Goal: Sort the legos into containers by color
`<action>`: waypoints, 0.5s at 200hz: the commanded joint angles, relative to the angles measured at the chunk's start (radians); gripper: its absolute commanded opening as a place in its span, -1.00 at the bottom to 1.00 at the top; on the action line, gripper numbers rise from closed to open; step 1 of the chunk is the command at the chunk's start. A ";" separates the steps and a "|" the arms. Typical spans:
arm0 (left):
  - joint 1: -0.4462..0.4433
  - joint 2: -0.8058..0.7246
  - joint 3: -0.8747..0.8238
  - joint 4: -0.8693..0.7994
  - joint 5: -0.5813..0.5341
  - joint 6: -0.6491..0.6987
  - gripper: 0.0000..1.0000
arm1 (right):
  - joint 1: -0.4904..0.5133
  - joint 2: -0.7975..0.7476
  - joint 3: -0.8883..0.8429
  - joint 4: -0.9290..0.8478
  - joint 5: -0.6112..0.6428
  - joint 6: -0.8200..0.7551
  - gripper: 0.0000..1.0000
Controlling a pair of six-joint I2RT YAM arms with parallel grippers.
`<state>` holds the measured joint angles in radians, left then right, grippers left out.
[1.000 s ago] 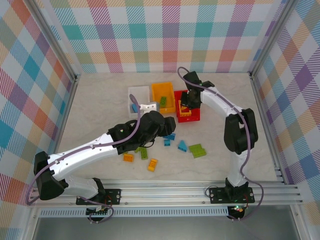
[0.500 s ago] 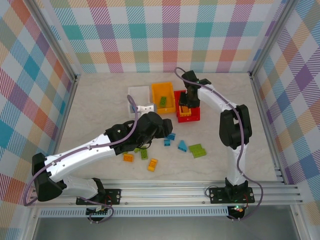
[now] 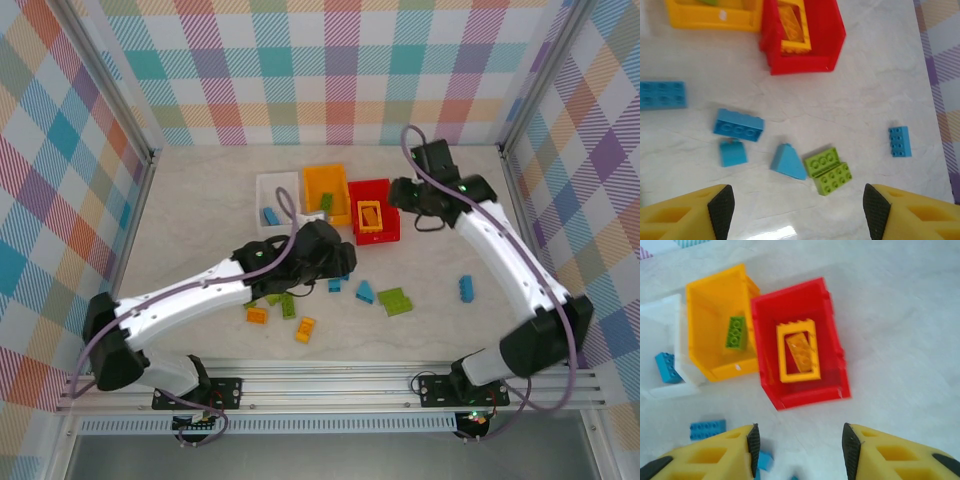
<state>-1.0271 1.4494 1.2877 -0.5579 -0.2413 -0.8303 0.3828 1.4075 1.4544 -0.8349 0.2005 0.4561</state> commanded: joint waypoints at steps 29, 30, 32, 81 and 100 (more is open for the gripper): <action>-0.096 0.405 0.336 0.101 0.173 0.013 0.38 | -0.129 -0.239 -0.154 -0.162 0.078 0.065 0.10; -0.097 0.414 0.344 0.099 0.174 0.013 0.38 | -0.131 -0.244 -0.154 -0.164 0.080 0.066 0.11; -0.100 0.429 0.360 0.099 0.177 0.012 0.38 | -0.134 -0.252 -0.152 -0.169 0.084 0.068 0.12; -0.137 0.789 0.701 0.152 0.264 0.019 0.46 | -0.165 -0.424 -0.138 -0.223 0.201 0.137 0.42; -0.154 0.919 0.874 0.107 0.247 0.073 0.50 | -0.165 -0.457 -0.142 -0.212 0.200 0.143 0.44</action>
<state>-1.1622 2.2616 1.9850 -0.4419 -0.0124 -0.8154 0.2226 0.9791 1.3033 -1.0237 0.3573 0.5652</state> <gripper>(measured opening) 0.740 0.717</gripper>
